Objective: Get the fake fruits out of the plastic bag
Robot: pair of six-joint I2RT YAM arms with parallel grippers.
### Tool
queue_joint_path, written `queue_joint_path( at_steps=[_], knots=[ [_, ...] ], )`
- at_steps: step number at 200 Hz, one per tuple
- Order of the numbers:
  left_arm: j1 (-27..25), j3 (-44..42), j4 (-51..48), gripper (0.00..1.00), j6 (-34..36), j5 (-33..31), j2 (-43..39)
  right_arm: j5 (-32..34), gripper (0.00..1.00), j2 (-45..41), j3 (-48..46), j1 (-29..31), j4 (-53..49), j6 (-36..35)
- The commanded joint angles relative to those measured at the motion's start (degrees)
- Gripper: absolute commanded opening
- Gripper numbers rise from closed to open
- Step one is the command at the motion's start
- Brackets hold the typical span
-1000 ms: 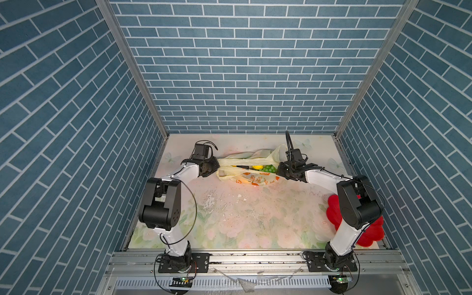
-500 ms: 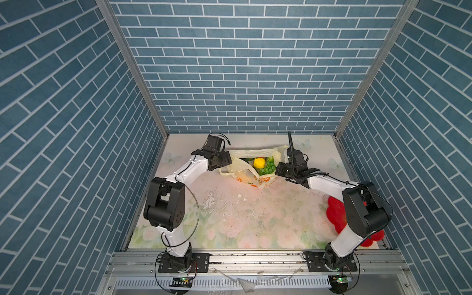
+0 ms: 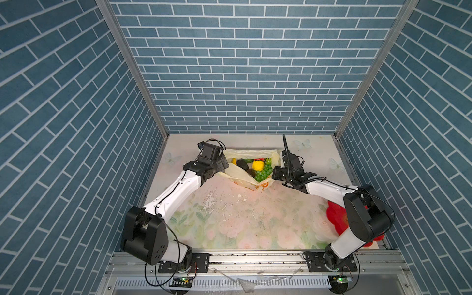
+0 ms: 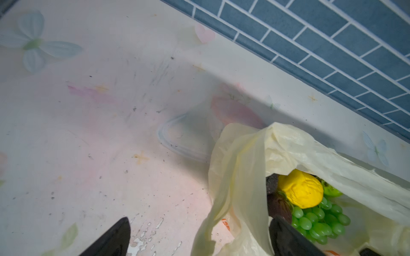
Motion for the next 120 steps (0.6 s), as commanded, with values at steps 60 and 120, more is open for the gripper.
queue_joint_path(
  at_steps=[60, 120],
  knots=[
    [-10.01, 5.30, -9.39, 0.99, 1.68, -10.59, -4.81, 4.01, 0.00, -2.95, -0.48, 2.29, 1.19, -4.01],
    [-12.81, 4.71, -4.05, 0.99, -4.90, -3.92, 5.32, 4.51, 0.00, -4.23, -0.85, 4.02, 3.30, -5.26]
  ],
)
